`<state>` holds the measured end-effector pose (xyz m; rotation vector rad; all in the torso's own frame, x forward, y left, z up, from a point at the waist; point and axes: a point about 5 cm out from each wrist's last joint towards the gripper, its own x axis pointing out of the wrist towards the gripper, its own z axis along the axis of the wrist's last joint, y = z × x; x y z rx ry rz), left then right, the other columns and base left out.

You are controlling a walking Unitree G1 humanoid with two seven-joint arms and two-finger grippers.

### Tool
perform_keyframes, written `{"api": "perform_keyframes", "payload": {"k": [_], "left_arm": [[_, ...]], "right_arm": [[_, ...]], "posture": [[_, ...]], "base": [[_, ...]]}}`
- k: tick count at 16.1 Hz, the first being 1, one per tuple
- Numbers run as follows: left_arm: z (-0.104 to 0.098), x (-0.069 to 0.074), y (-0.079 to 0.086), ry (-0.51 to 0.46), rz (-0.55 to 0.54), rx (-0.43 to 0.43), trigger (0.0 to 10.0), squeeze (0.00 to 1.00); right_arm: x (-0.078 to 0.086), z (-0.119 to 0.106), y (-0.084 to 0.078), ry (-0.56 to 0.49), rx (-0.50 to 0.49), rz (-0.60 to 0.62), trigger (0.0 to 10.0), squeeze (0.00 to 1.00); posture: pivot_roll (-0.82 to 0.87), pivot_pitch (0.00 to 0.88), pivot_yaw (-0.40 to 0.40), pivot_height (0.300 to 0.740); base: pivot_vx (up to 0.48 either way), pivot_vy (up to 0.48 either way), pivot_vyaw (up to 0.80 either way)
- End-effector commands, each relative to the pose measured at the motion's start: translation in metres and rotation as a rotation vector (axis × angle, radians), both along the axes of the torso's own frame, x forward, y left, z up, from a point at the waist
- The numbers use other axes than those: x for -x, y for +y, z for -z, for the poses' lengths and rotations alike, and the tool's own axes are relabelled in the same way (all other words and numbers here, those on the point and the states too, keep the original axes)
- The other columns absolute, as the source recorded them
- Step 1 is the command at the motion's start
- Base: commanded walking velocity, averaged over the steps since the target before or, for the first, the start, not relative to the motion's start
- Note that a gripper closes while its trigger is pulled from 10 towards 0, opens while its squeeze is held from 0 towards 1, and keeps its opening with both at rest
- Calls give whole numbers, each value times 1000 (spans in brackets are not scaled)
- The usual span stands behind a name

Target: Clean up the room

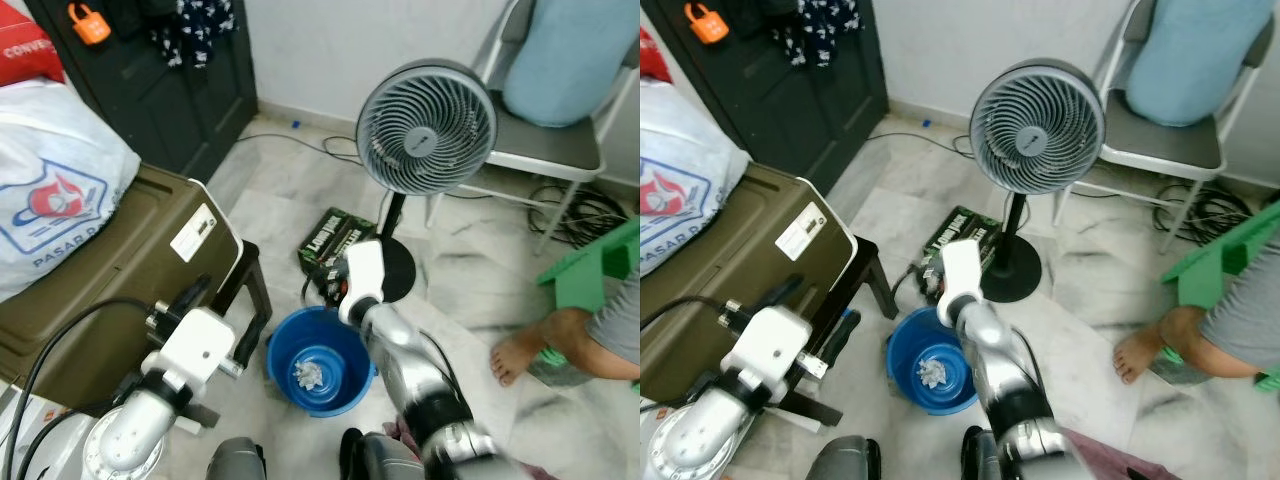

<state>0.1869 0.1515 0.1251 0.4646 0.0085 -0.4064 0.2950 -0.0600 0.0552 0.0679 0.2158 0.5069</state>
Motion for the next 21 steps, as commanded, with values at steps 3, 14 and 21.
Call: {"api": "perform_keyframes", "payload": {"k": [3,14,21], "left_arm": [[6,-14,-4,-29,-34,26,10000,0],[25,-45,-10,-80,-157,104,10000,0],[24,-45,-12,-108,-184,132,10000,0]], "right_arm": [[19,-22,-39,-97,59,17,10000,1000],[44,-28,-90,-160,160,185,10000,0],[34,-37,-86,-186,151,168,10000,0]], "posture": [[99,4,-16,740],[-13,0,10,740],[-2,0,-21,740]], "base": [[0,0,0],[0,0,73],[0,0,800]]}}
